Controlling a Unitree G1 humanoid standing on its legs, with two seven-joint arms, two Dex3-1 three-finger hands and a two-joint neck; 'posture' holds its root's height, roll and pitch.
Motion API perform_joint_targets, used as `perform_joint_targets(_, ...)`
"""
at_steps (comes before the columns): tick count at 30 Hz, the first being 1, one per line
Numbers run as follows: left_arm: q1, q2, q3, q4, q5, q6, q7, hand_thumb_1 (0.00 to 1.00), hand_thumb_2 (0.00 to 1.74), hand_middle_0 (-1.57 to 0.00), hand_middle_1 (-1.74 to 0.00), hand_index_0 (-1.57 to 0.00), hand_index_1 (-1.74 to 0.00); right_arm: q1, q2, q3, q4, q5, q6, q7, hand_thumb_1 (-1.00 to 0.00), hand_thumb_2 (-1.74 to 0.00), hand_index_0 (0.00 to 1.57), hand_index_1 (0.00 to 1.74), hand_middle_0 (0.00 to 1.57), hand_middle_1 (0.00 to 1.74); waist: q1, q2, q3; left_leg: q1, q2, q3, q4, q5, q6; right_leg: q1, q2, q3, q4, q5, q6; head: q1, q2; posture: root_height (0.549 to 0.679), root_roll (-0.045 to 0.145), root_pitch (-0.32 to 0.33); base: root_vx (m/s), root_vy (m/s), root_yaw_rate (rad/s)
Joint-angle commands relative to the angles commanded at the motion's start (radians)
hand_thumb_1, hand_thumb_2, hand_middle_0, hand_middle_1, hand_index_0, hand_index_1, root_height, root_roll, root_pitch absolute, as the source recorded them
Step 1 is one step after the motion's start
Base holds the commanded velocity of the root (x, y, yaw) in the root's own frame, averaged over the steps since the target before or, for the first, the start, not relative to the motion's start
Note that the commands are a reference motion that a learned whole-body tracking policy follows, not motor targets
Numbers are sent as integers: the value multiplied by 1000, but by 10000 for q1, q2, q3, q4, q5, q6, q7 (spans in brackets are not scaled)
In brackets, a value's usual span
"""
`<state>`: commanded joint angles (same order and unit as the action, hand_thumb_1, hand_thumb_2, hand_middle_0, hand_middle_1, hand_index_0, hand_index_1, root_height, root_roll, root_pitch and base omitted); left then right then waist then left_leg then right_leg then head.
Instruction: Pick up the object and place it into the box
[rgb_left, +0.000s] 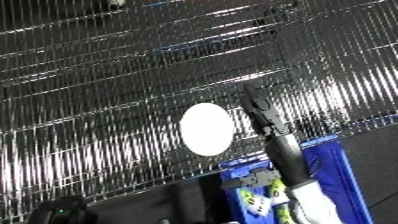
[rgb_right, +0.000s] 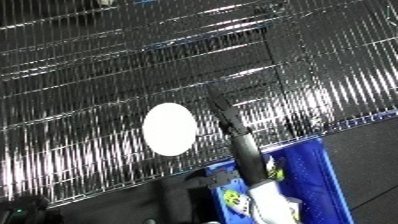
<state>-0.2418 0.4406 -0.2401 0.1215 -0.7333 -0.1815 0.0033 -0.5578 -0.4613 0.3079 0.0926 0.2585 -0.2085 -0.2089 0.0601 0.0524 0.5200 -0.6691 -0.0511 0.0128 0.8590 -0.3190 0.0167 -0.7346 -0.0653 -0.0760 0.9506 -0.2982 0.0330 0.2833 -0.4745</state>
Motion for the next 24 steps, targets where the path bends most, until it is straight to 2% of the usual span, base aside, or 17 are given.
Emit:
perform_joint_targets(5,-136,-40,-65,-17,-2,64,42,1000,1740,-1570,-1740,-1570,-1740,-478,-17,59,253,-51,-5,-35,0,0,0,0,0,0,86,103,0,-194,-35,29,79,-63,31,-242,-21,-4,125,-32,-16,148,127,606,54,140,8,35,46)
perform_joint_targets(12,-257,-78,-100,12,-50,133,115,1000,1740,-1570,-1740,-1570,-1740,-986,18,179,534,-50,93,86,0,0,0,0,0,0,172,204,0,-486,-90,61,204,-134,75,-590,36,-3,313,-89,-60,287,116,603,54,162,8,24,38)
perform_joint_targets(21,-490,-143,-293,-34,-195,166,117,1000,1740,-1570,-1740,-1570,-1740,-1593,132,591,1091,140,345,418,0,0,0,0,0,0,305,239,0,-630,-119,57,322,-208,127,-739,46,-66,397,-130,-101,646,62,601,53,173,5,2,30)
perform_joint_targets(24,-584,-208,-378,-11,-231,215,124,1000,1740,-1570,-1740,-1570,-1740,-1850,202,768,1341,187,418,539,-150,-261,235,261,235,261,353,249,0,-625,-131,39,318,-209,127,-730,55,-82,389,-136,-122,739,41,601,54,174,6,-4,25)
